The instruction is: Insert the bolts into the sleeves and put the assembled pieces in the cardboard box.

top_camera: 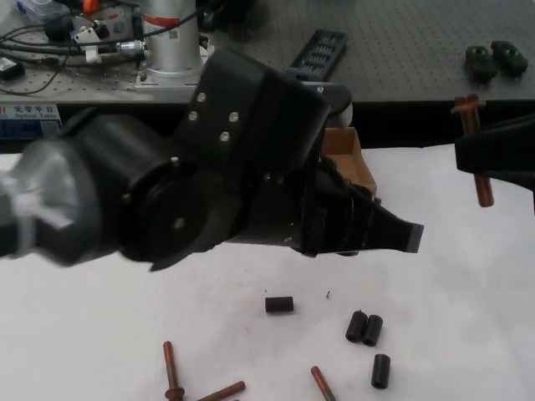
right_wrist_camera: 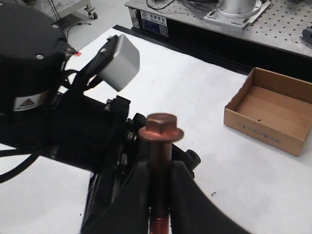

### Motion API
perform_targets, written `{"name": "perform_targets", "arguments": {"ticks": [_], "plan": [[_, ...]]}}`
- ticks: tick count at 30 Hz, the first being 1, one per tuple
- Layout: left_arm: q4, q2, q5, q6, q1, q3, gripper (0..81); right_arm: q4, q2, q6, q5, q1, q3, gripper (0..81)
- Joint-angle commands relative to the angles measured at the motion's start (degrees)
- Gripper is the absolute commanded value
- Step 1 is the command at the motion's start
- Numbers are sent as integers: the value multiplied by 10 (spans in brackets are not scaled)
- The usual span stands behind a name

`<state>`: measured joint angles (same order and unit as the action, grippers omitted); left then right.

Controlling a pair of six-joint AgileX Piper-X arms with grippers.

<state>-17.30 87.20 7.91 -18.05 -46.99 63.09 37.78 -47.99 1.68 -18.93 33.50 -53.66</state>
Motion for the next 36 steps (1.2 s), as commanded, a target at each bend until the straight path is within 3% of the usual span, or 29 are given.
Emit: {"name": "perform_targets", "arguments": {"ticks": [1, 16, 21, 32, 36], "plan": [[39, -61, 0, 17, -18, -32, 27, -27, -1, -5, -24, 0, -4, 59], [146, -155, -6, 21, -23, -174, 27, -52, -23, -5, -70, -1, -4, 59], [224, -179, 19, 46, -23, -208, 27, -52, -43, -5, -100, -1, -4, 59], [257, -197, 119, 63, -36, -235, 27, -82, -43, -5, -123, -1, -4, 59], [268, -197, 120, 63, -48, -235, 27, -92, -43, -5, -130, -1, -4, 59]]}}
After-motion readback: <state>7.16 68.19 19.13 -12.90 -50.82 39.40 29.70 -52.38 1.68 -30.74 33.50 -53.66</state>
